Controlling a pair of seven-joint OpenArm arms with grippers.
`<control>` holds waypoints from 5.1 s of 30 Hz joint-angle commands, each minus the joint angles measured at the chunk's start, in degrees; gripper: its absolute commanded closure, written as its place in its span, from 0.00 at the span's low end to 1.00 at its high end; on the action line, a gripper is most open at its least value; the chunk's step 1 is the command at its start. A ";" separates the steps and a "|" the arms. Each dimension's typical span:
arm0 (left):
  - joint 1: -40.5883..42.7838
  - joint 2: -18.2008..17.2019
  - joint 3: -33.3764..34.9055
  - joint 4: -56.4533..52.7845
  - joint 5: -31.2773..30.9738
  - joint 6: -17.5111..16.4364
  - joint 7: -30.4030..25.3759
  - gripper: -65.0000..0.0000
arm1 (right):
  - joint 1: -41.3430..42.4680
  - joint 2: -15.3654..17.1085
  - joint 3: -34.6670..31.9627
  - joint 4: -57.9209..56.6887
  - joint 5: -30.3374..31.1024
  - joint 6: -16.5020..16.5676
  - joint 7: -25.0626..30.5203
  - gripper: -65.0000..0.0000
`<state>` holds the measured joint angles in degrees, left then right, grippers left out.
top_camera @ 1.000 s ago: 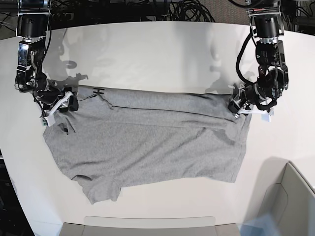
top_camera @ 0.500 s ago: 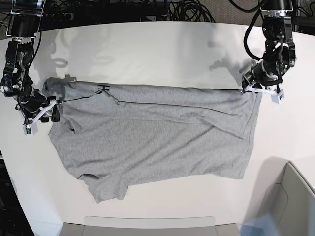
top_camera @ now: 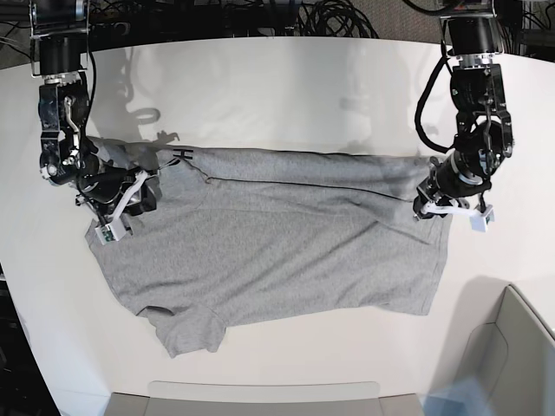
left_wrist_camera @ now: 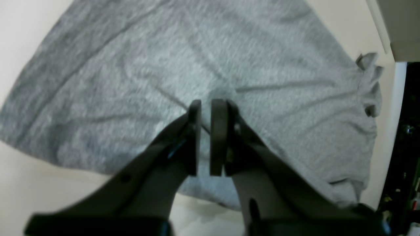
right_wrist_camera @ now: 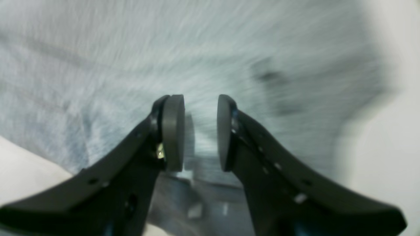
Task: Fold the T-shirt properly
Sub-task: 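Release the shoulders and lay the folded layer flat, then move both grippers along the shirt sides toward the hem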
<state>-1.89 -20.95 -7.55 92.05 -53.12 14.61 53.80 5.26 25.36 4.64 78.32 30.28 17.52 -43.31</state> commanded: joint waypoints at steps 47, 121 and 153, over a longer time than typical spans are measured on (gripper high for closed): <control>30.24 5.70 -1.02 -5.76 -0.46 0.03 -12.17 0.90 | -31.15 5.36 8.50 13.50 0.88 0.11 1.16 0.75; 14.77 8.60 -16.49 15.95 -0.63 -0.33 9.10 0.90 | -5.92 0.26 10.70 9.63 0.62 -0.24 0.01 0.74; 4.40 7.89 -14.73 7.86 -0.46 -0.41 9.19 0.76 | 23.80 -7.39 -10.75 -41.36 -8.44 1.25 13.38 0.59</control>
<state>2.98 -12.43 -22.17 98.91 -52.97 14.17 63.11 29.21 17.76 -5.69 37.39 23.22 18.68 -25.30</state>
